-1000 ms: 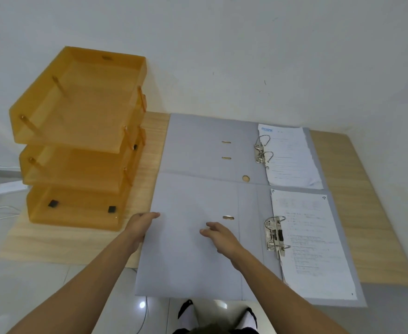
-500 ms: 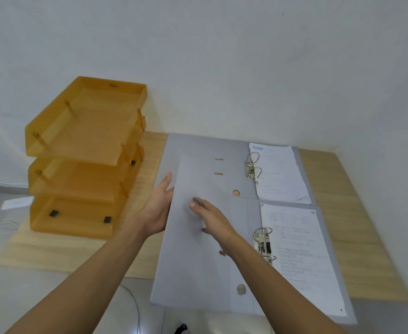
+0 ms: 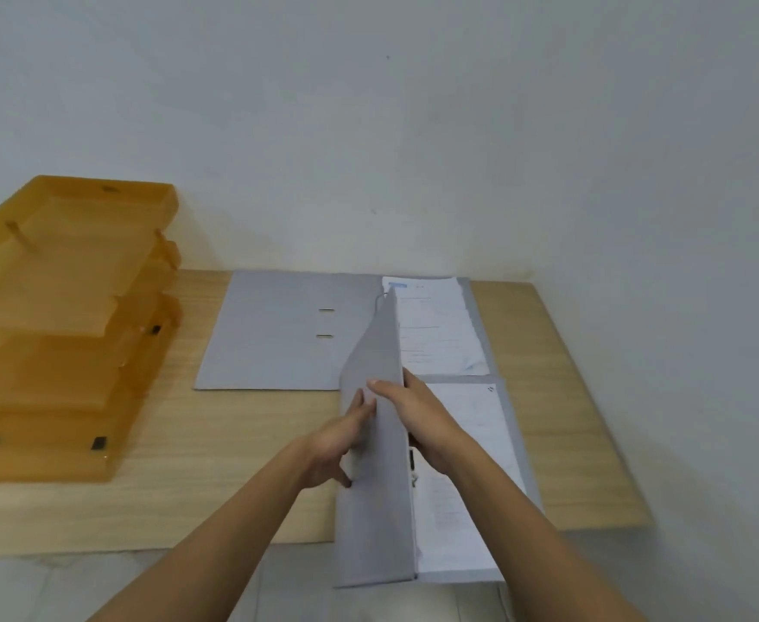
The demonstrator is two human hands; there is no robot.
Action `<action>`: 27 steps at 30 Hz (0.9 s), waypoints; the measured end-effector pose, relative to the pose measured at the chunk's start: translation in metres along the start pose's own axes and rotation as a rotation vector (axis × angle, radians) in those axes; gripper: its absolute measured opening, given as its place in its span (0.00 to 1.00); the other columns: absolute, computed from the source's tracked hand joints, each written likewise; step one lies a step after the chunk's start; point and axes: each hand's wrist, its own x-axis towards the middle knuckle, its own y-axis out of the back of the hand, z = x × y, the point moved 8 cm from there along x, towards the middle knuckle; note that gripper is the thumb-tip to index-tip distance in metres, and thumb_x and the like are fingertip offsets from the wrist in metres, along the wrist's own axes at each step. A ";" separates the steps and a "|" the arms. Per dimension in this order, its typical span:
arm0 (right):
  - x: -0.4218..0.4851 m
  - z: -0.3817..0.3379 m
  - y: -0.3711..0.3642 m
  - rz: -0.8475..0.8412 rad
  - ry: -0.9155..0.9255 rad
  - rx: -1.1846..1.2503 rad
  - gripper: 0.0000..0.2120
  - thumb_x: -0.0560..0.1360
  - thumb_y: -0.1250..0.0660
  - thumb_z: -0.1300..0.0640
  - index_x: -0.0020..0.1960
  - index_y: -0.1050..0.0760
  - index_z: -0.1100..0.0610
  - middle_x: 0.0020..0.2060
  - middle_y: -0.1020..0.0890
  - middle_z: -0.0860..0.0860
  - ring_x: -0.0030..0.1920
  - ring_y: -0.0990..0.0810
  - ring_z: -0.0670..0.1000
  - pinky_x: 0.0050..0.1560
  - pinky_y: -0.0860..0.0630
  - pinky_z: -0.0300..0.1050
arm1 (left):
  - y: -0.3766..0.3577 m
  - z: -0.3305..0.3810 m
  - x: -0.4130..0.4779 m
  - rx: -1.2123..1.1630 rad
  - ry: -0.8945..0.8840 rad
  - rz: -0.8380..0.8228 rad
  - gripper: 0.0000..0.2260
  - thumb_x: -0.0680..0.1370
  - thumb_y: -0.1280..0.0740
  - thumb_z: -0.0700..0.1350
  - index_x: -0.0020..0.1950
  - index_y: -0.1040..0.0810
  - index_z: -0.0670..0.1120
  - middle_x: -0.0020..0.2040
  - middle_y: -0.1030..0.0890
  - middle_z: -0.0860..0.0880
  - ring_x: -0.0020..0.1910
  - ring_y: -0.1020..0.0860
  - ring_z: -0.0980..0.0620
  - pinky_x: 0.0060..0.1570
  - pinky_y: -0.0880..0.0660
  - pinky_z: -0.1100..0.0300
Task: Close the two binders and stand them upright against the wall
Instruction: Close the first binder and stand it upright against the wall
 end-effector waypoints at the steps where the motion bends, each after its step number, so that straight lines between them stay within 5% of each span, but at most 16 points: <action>1: -0.002 0.004 0.011 0.008 -0.019 -0.014 0.18 0.76 0.33 0.52 0.65 0.23 0.49 0.59 0.16 0.49 0.58 0.16 0.53 0.60 0.20 0.52 | -0.002 -0.004 0.004 0.024 -0.003 0.038 0.36 0.77 0.45 0.70 0.81 0.57 0.62 0.83 0.52 0.55 0.82 0.52 0.44 0.68 0.39 0.27; 5: -0.005 0.011 0.068 0.133 -0.012 -0.185 0.17 0.74 0.33 0.63 0.62 0.20 0.55 0.55 0.14 0.54 0.53 0.15 0.57 0.43 0.20 0.47 | -0.002 -0.023 0.022 0.118 0.048 0.126 0.37 0.79 0.42 0.66 0.80 0.60 0.62 0.83 0.55 0.55 0.81 0.50 0.44 0.69 0.38 0.27; 9: -0.006 0.030 0.125 0.206 -0.023 -0.155 0.15 0.73 0.31 0.68 0.57 0.19 0.56 0.54 0.14 0.55 0.51 0.14 0.55 0.55 0.17 0.53 | -0.012 -0.032 0.037 0.248 0.019 0.184 0.38 0.80 0.40 0.61 0.82 0.61 0.55 0.83 0.59 0.54 0.81 0.49 0.44 0.74 0.43 0.36; 12: -0.007 0.054 0.166 0.295 -0.027 -0.165 0.14 0.73 0.29 0.68 0.55 0.20 0.55 0.53 0.14 0.57 0.49 0.15 0.56 0.55 0.18 0.53 | -0.024 -0.030 0.048 0.393 -0.064 0.219 0.41 0.80 0.34 0.55 0.82 0.59 0.47 0.83 0.61 0.47 0.82 0.56 0.47 0.78 0.50 0.48; 15: -0.002 0.085 0.202 0.370 -0.044 -0.160 0.17 0.72 0.27 0.68 0.60 0.21 0.60 0.55 0.15 0.59 0.53 0.15 0.59 0.57 0.18 0.57 | -0.029 -0.033 0.054 0.444 -0.111 0.295 0.50 0.70 0.27 0.58 0.82 0.52 0.43 0.82 0.53 0.46 0.82 0.51 0.47 0.78 0.47 0.49; 19: 0.007 0.128 0.234 0.414 -0.107 -0.144 0.23 0.72 0.26 0.64 0.65 0.24 0.61 0.60 0.17 0.58 0.55 0.16 0.58 0.58 0.19 0.54 | -0.036 -0.042 0.055 0.334 -0.105 0.365 0.43 0.69 0.23 0.50 0.77 0.43 0.44 0.72 0.31 0.48 0.72 0.30 0.44 0.69 0.32 0.52; 24: 0.012 0.159 0.253 0.428 -0.146 -0.252 0.35 0.73 0.28 0.64 0.77 0.36 0.56 0.67 0.23 0.54 0.63 0.22 0.56 0.55 0.29 0.40 | -0.042 -0.065 0.061 0.304 -0.010 0.403 0.40 0.71 0.24 0.52 0.78 0.40 0.46 0.71 0.26 0.46 0.66 0.24 0.43 0.67 0.28 0.46; 27: 0.018 0.175 0.243 0.334 -0.196 -0.455 0.41 0.73 0.29 0.62 0.81 0.43 0.53 0.72 0.30 0.59 0.69 0.28 0.60 0.58 0.30 0.41 | -0.044 -0.072 0.061 0.298 0.010 0.429 0.43 0.70 0.24 0.55 0.78 0.41 0.46 0.71 0.26 0.46 0.63 0.23 0.44 0.65 0.27 0.48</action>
